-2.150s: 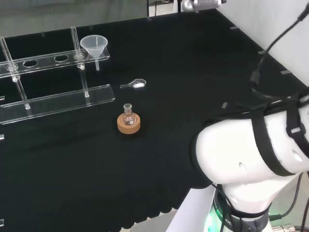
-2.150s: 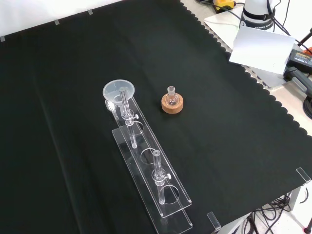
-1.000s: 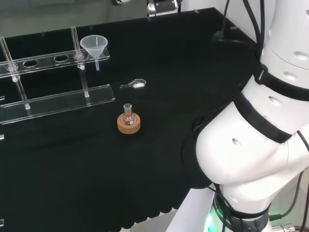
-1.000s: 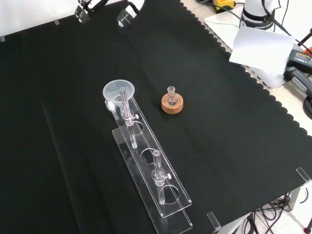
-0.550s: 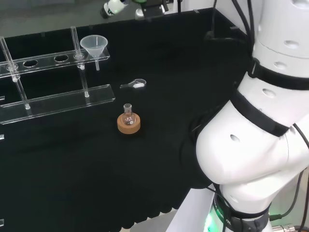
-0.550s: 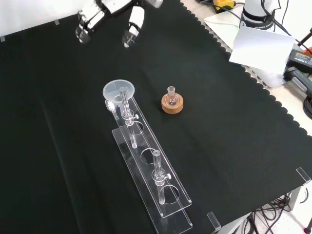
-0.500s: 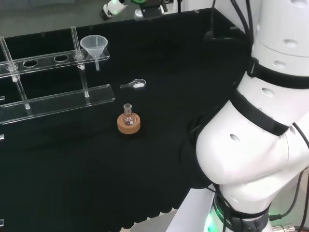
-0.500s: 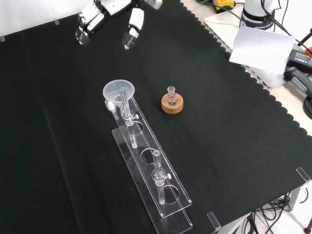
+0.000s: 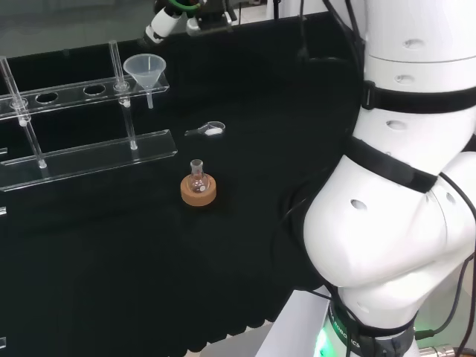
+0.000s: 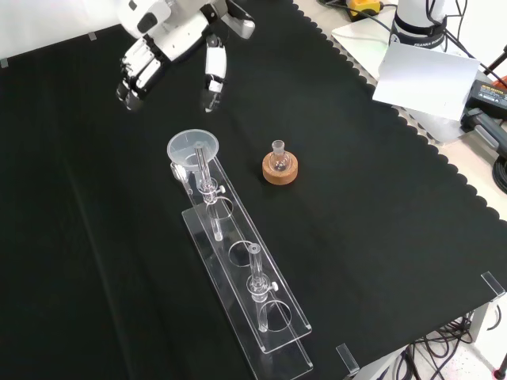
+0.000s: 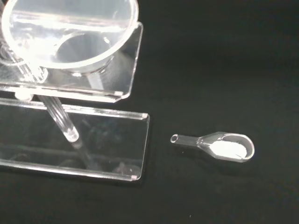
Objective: Pick up the funnel from the transparent funnel stand.
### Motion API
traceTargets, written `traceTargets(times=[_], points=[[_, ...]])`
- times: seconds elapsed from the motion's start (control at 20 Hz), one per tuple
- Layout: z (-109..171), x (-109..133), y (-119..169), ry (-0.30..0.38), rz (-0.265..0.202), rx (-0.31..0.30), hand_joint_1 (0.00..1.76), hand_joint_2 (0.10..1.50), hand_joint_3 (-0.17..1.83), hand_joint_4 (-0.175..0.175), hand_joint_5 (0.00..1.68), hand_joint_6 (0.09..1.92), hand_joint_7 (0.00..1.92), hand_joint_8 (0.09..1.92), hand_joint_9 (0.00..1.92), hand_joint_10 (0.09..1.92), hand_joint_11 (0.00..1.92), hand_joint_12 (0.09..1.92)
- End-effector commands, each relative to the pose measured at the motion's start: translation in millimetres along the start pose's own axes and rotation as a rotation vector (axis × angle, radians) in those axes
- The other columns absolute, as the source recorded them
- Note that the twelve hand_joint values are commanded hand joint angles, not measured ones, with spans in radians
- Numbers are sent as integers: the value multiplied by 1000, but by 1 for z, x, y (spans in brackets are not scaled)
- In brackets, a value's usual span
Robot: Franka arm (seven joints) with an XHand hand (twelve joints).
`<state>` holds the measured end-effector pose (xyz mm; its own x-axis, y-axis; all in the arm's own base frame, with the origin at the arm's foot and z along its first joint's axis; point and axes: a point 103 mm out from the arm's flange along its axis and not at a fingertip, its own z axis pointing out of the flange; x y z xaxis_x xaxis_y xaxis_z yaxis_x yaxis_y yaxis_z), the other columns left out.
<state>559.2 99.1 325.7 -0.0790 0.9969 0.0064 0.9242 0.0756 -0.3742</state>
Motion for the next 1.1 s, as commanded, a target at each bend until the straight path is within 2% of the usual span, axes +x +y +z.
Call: traceTargets(times=[0.05, 0.25, 0.6, 1.1], points=[[8, 25, 3, -52, -16, 65, 560, 793, 211, -26, 128, 87, 0, 282, 87, 745, 100, 1404], [13, 39, 4, -85, -28, 101, 589, 774, 210, -27, 122, 87, 0, 261, 78, 757, 111, 1422], [17, 55, 5, -116, -50, 117, 670, 735, 217, -33, 121, 87, 0, 200, 44, 781, 125, 1436], [25, 55, 16, -121, -56, 130, 695, 708, 244, -43, 32, 87, 0, 158, 8, 820, 172, 1415]])
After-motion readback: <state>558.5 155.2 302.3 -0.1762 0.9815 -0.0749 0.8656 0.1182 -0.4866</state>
